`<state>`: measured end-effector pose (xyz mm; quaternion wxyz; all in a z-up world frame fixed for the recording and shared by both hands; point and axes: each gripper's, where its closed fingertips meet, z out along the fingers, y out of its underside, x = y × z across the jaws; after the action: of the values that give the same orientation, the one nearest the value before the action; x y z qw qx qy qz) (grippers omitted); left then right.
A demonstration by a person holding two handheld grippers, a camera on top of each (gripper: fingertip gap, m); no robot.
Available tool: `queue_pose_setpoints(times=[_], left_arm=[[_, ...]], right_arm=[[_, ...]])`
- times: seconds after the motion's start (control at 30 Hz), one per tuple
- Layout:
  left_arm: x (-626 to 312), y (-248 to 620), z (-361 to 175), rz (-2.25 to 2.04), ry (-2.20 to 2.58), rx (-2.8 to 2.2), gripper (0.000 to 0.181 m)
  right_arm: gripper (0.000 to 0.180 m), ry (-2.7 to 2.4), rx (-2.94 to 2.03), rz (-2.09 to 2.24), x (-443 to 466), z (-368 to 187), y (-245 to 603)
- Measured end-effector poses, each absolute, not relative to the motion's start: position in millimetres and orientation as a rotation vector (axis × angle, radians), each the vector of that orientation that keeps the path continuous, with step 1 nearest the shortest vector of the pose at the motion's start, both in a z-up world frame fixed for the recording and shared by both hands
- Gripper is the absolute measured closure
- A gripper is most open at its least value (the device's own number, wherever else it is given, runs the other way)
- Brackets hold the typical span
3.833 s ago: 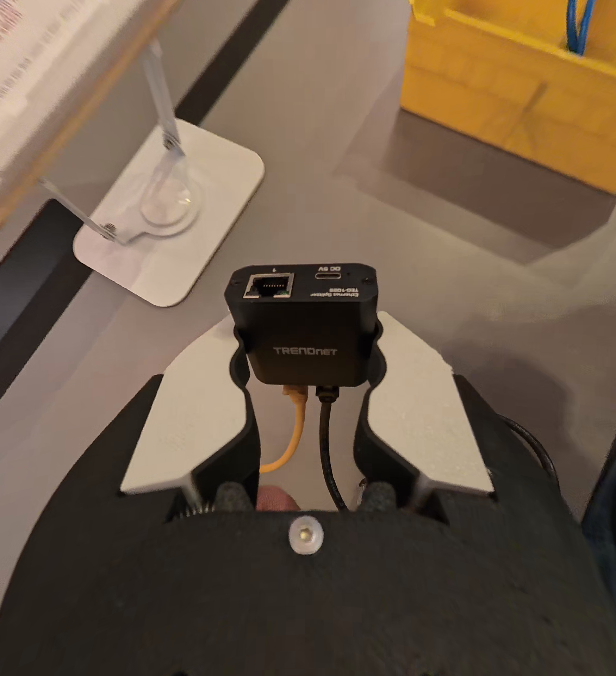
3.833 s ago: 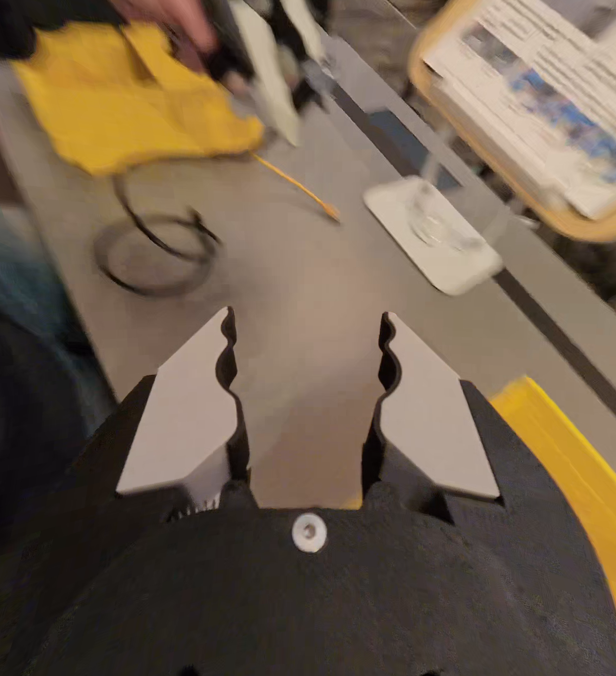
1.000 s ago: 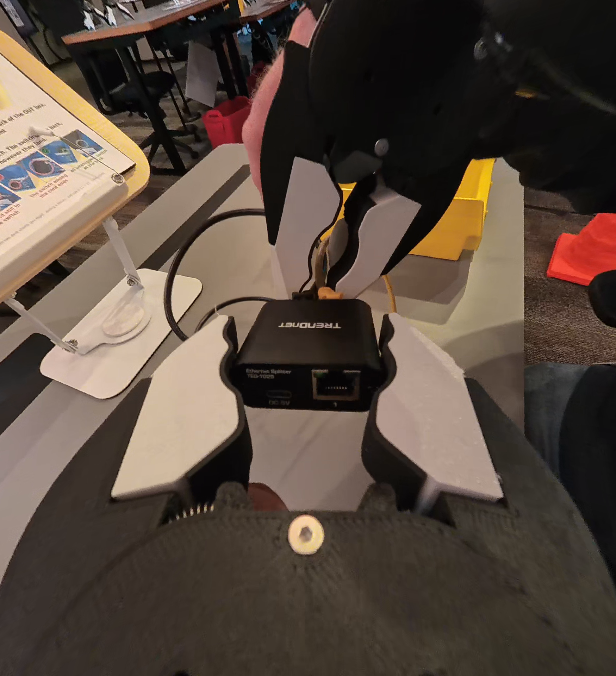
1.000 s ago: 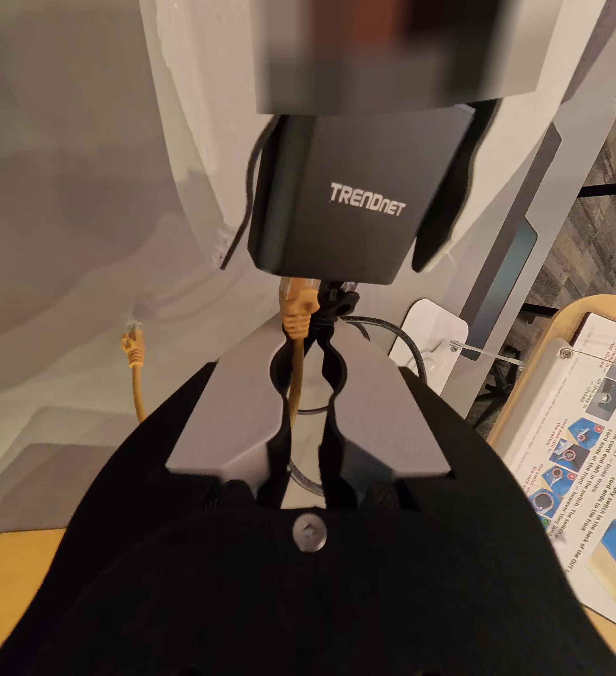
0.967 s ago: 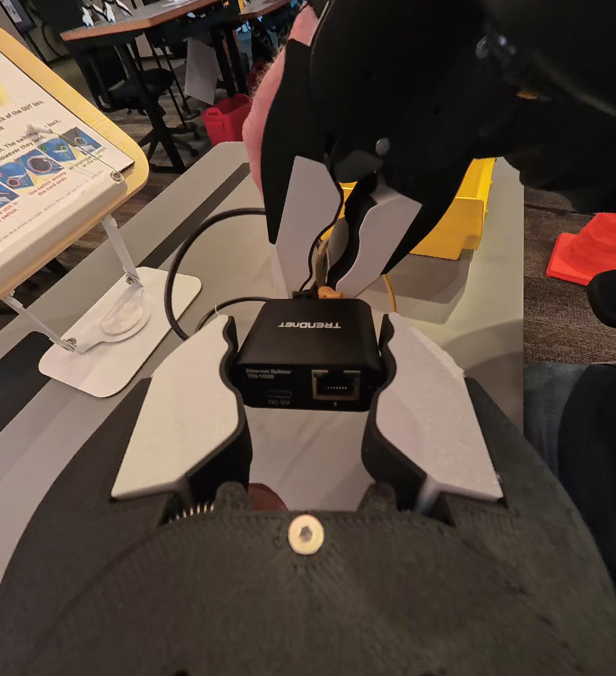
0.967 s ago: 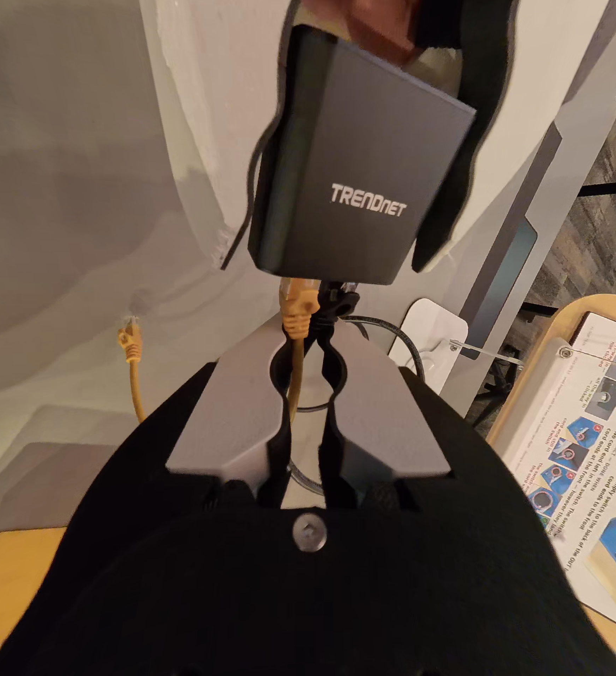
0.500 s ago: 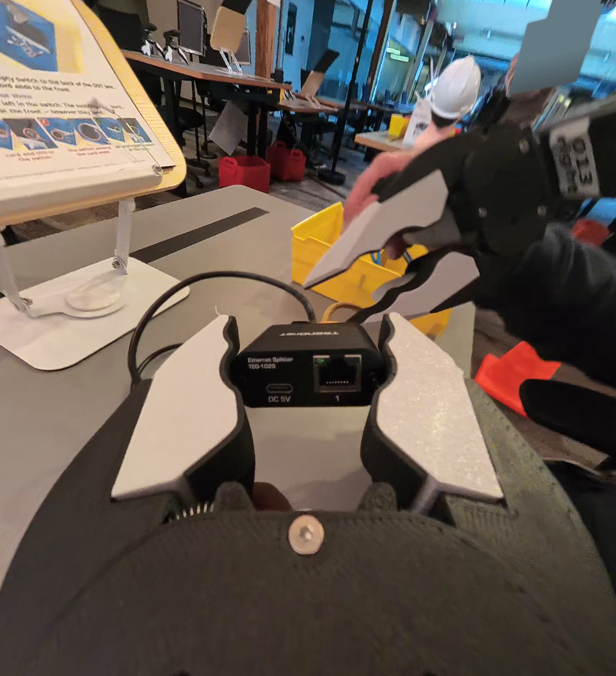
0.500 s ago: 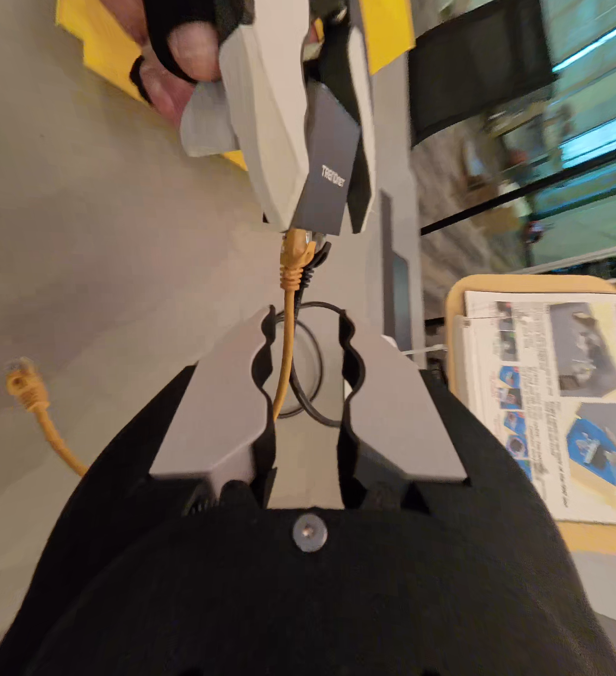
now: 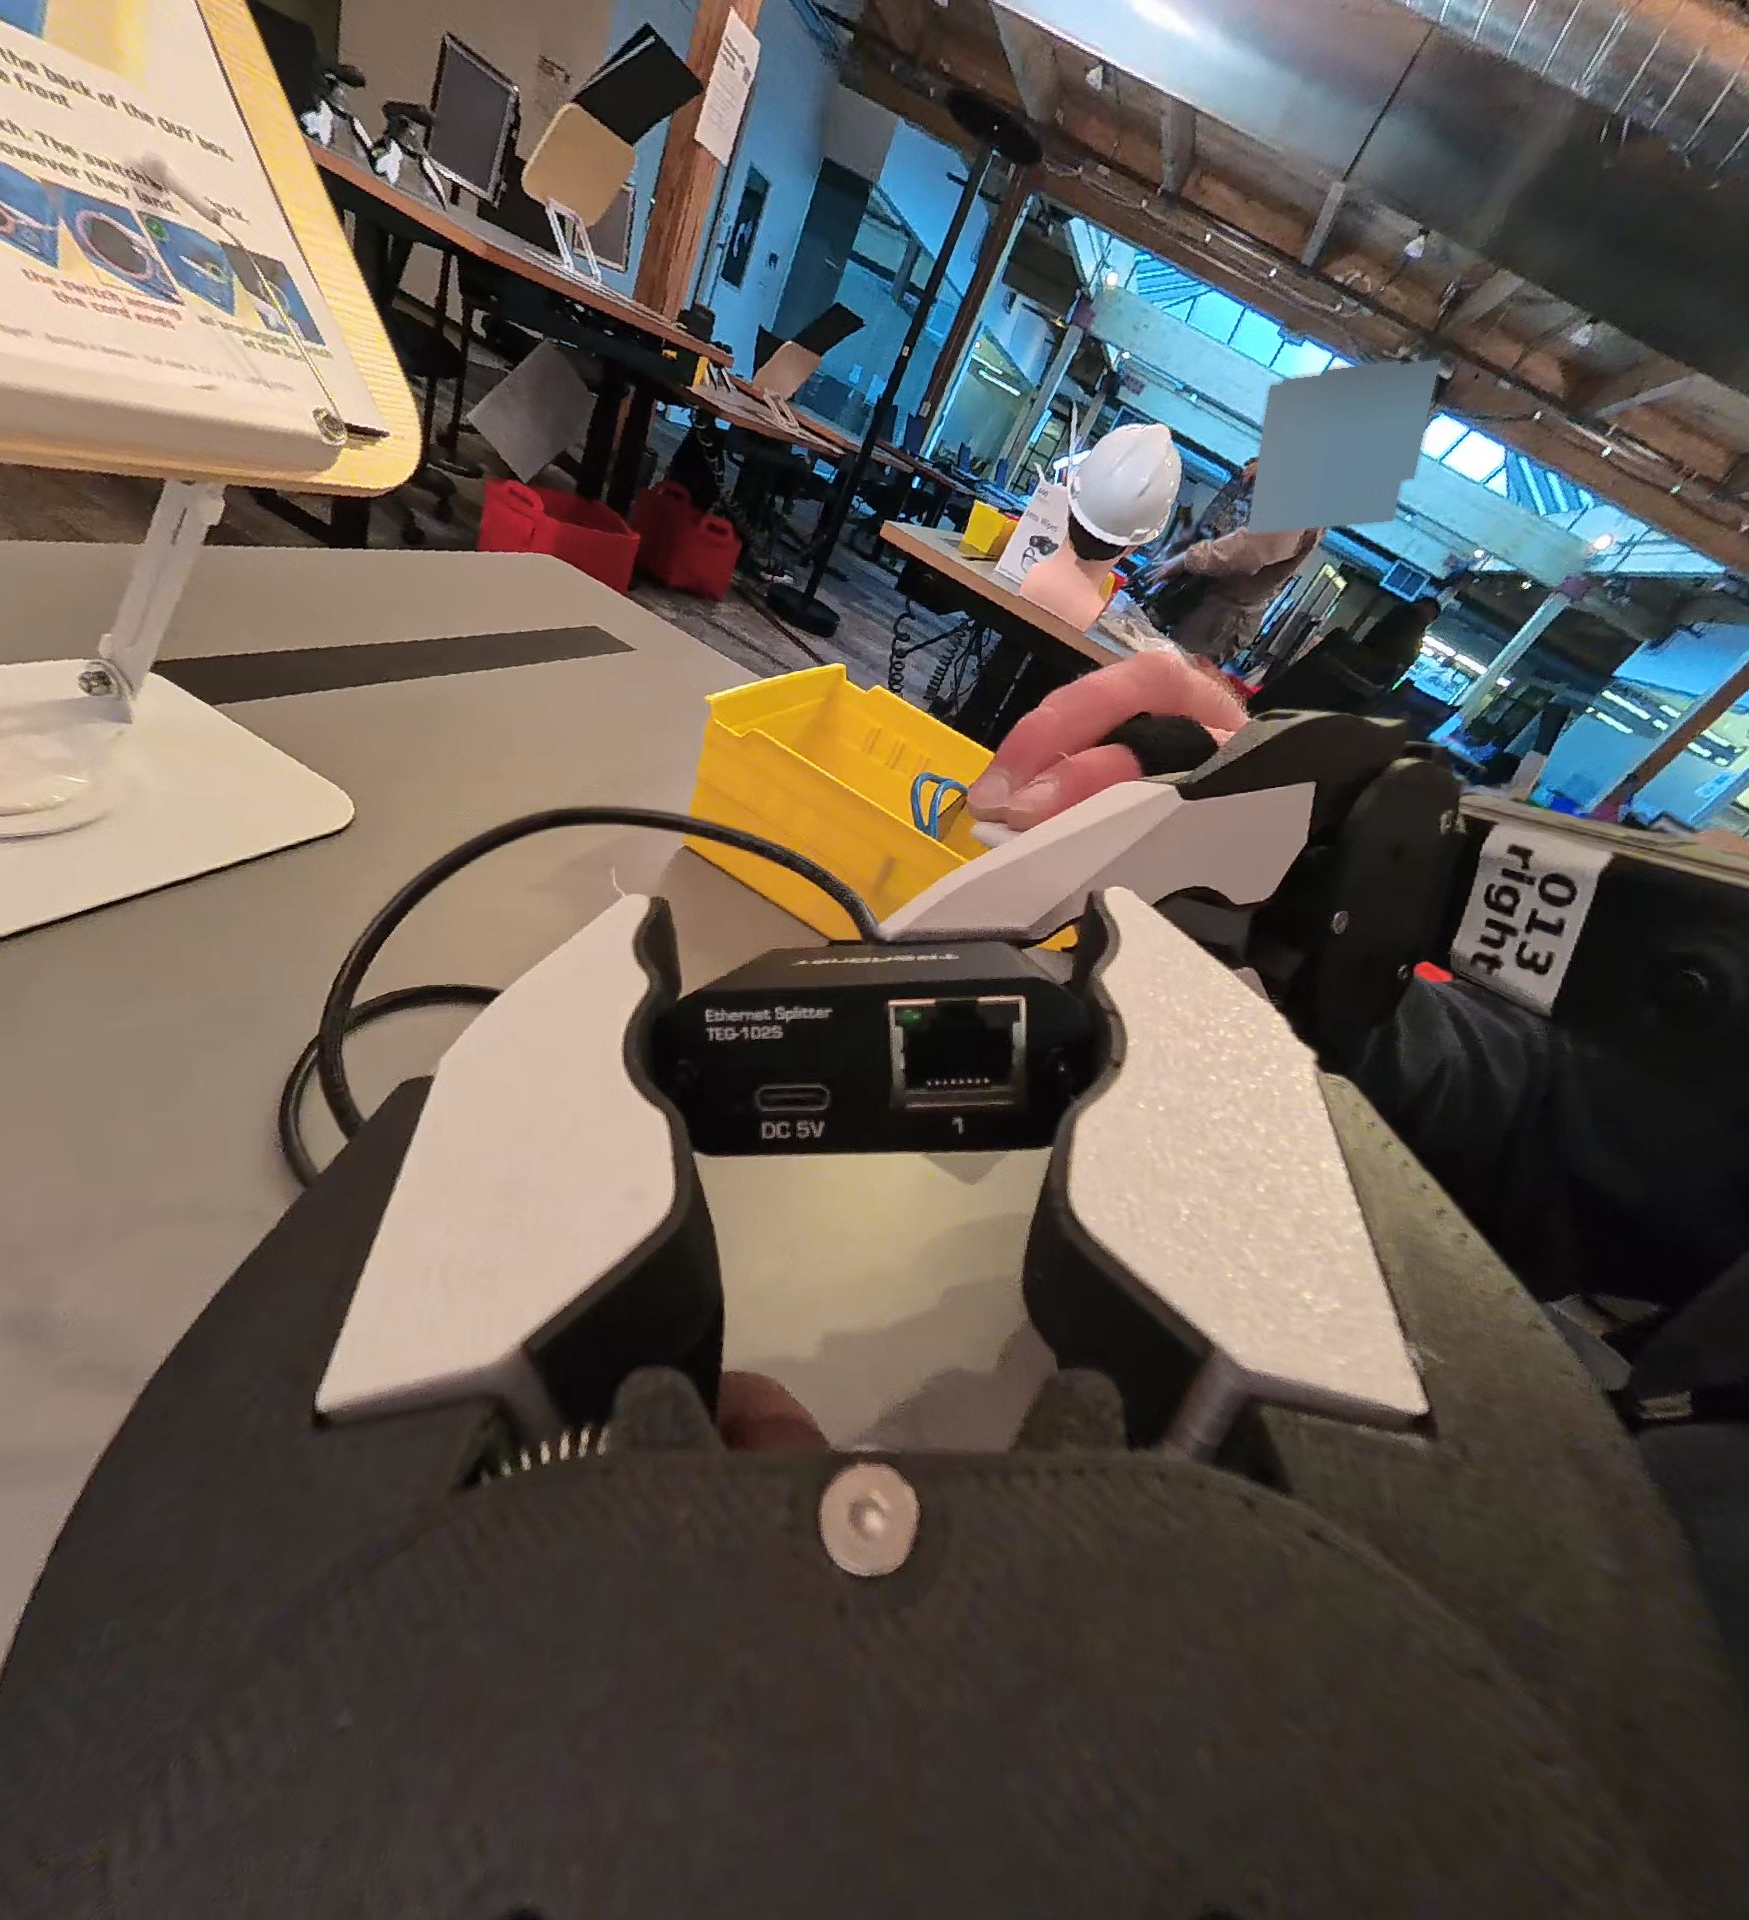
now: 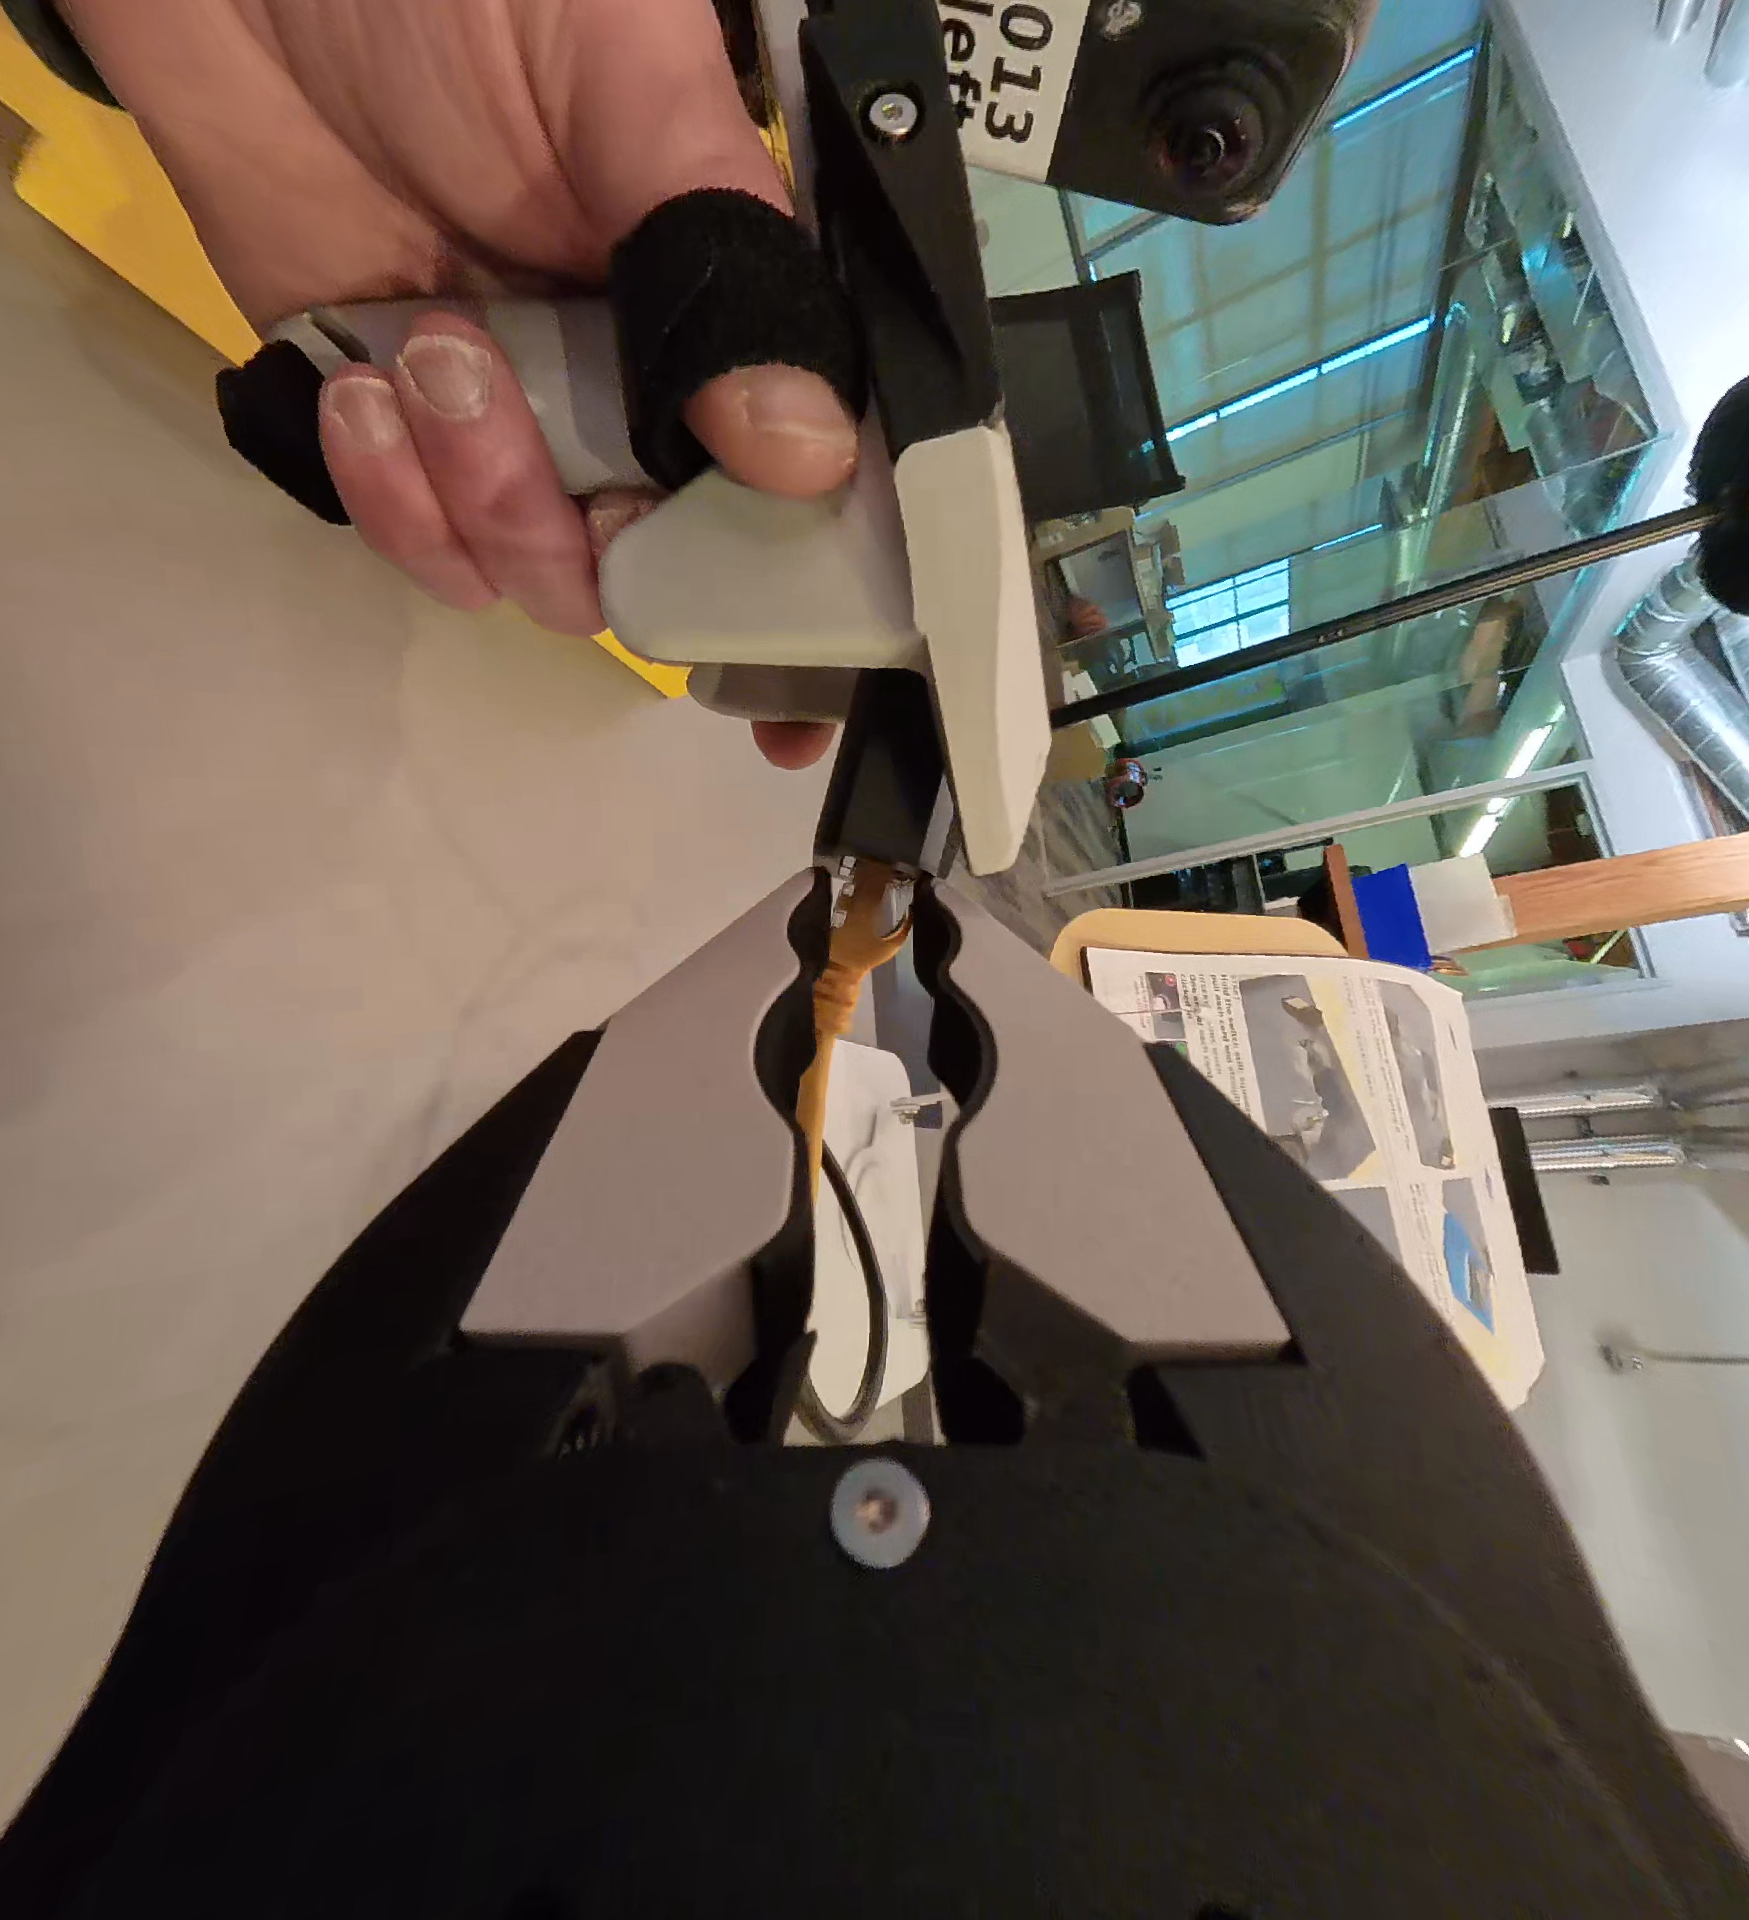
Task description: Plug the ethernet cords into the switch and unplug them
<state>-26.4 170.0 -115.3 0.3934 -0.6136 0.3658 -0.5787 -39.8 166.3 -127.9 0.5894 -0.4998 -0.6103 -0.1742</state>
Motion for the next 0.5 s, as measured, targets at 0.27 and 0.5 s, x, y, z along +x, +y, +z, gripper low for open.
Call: queue_pose_setpoints(times=[0.27,0.5], left_arm=[[-28.1,170.1,-108.4,-1.539,0.88,-1.545,0.108],[-26.9,168.4,-110.7,-1.56,0.877,-1.554,0.108]], right_arm=[[0.166,-1.417,-1.135,-0.396,-39.3,-119.6,161.8],[0.169,-1.471,-1.16,-0.413,-38.6,-123.5,160.1]])
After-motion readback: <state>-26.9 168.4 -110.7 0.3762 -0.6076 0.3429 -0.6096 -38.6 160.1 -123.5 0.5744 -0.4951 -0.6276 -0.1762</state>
